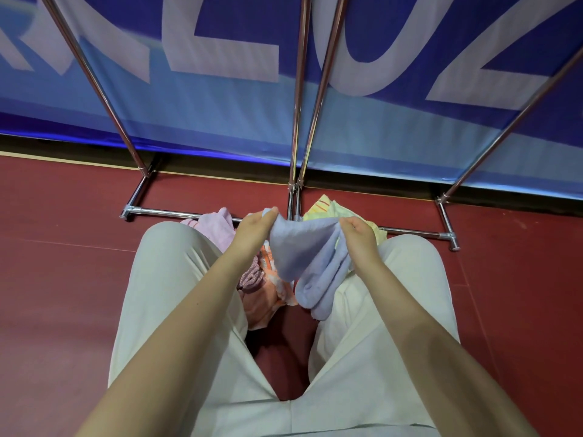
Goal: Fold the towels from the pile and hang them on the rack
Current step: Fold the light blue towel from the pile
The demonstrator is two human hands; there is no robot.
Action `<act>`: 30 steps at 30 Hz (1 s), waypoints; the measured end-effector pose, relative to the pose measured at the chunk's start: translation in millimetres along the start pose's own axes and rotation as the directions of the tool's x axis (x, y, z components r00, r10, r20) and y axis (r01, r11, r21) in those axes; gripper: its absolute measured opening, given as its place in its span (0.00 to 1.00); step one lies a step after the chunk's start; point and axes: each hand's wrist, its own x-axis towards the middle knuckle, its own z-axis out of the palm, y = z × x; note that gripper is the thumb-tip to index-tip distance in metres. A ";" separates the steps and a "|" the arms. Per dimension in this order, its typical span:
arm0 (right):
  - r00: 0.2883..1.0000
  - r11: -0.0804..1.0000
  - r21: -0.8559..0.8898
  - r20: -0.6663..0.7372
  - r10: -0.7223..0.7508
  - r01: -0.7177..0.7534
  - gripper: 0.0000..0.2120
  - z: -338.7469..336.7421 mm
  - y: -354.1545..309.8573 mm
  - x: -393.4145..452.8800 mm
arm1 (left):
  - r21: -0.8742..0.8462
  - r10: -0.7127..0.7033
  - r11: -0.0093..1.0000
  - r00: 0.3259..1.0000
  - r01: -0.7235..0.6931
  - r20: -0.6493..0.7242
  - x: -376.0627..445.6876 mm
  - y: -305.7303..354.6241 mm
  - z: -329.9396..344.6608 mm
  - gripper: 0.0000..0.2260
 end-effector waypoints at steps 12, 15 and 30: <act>0.991 0.972 0.211 0.106 0.079 -0.100 0.07 5.2 -1.8 -5.5 | 0.097 0.136 0.988 0.981 -0.124 -0.138 -10.4 -3.0 14.4 0.15; 0.993 0.933 0.346 0.088 0.075 -0.101 0.05 6.3 -7.8 -8.3 | 0.007 0.116 0.993 0.986 -0.116 -0.121 -13.6 2.6 23.2 0.13; 0.981 0.929 0.370 0.168 -0.093 0.025 0.11 15.6 -34.4 -23.0 | -0.373 -0.149 0.921 0.987 0.114 -0.066 -11.2 14.4 62.5 0.10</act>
